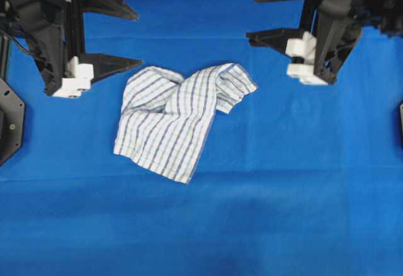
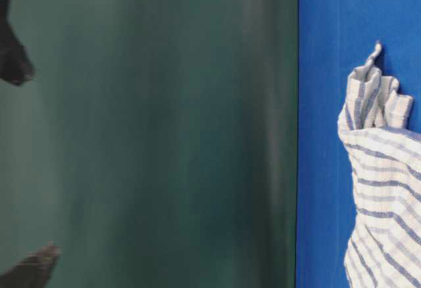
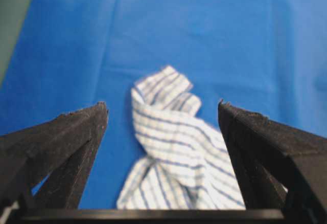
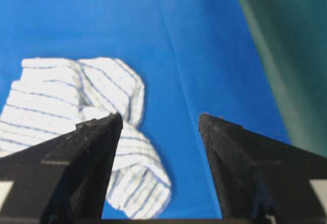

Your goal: Lift the towel with both arms.

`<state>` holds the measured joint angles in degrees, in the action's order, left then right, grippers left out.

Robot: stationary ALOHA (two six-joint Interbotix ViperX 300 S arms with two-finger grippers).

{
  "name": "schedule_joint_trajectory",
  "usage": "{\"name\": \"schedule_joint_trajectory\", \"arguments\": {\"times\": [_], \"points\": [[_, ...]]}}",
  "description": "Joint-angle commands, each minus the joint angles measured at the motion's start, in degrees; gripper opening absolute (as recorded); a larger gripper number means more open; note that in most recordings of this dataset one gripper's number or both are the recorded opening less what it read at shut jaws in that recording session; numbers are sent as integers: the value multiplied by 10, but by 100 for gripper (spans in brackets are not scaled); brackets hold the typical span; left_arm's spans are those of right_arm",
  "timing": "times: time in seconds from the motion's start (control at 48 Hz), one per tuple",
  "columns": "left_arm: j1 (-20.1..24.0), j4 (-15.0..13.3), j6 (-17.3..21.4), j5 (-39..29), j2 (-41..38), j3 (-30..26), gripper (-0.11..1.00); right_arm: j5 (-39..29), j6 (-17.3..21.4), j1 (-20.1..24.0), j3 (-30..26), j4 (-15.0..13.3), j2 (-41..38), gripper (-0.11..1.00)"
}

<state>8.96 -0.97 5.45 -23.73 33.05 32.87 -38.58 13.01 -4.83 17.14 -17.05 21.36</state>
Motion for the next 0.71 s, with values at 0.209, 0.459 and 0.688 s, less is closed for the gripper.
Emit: {"name": "schedule_joint_trajectory", "arguments": {"times": [0.209, 0.459, 0.688], "points": [[1, -1, 1, 110, 1, 84, 92, 106, 33, -6, 94, -2, 2, 64], [1, -1, 1, 166, -18, 145, 92, 193, 65, -19, 171, -2, -25, 64], [1, -1, 0, 192, -51, 179, 92, 246, 74, -24, 204, -2, -67, 64]]}}
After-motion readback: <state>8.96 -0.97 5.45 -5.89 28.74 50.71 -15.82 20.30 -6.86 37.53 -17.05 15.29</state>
